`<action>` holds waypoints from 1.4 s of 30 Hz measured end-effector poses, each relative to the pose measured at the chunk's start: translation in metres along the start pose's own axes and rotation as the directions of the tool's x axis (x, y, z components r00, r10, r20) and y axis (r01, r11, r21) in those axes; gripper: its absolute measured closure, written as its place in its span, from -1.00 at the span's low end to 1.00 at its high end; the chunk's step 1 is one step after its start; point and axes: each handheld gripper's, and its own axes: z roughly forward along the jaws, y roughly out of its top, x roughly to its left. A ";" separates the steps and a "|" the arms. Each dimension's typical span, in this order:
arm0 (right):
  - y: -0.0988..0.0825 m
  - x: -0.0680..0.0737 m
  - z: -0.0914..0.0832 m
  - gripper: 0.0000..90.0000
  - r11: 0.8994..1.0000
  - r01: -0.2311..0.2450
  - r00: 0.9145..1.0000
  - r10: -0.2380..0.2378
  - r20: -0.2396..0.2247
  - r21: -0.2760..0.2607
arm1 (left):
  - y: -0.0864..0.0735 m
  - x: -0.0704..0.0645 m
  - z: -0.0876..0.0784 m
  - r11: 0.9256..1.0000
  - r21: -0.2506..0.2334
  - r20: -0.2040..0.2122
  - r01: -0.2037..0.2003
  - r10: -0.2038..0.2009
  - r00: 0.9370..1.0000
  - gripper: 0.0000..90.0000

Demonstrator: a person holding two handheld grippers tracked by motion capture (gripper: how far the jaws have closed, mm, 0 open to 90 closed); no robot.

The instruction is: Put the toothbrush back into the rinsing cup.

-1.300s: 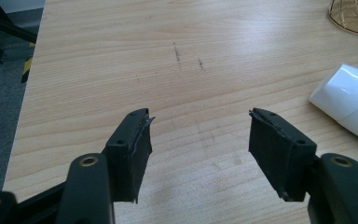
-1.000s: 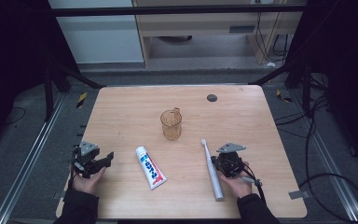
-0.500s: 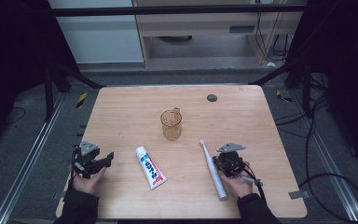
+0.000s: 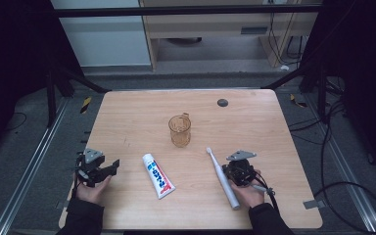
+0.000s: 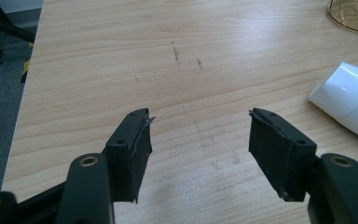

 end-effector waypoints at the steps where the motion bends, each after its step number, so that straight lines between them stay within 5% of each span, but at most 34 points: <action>1: 0.000 0.000 0.000 1.00 1.000 0.000 1.000 0.000 0.000 0.000 | 0.000 0.000 0.000 1.000 0.000 0.000 0.000 0.000 1.000 -0.16; 10: 0.003 -0.005 -0.009 0.92 0.999 -0.021 1.000 0.021 0.019 -0.038 | 0.000 0.001 -0.001 1.000 -0.005 0.004 -0.001 0.001 1.000 -0.17; 20: 0.008 -0.017 -0.033 0.59 0.997 -0.037 0.998 0.040 0.047 -0.073 | -0.001 0.001 -0.001 1.000 -0.010 0.002 -0.016 0.016 1.000 -0.19; 29: 0.012 -0.023 -0.054 0.29 0.997 -0.049 0.998 0.052 0.047 -0.063 | -0.001 0.002 0.001 0.999 0.002 -0.001 -0.032 0.032 0.999 -0.16; 42: 0.022 -0.016 -0.069 0.14 0.998 -0.036 0.999 0.038 0.038 -0.043 | -0.002 0.001 0.004 0.998 0.034 -0.005 -0.044 0.044 0.999 -0.16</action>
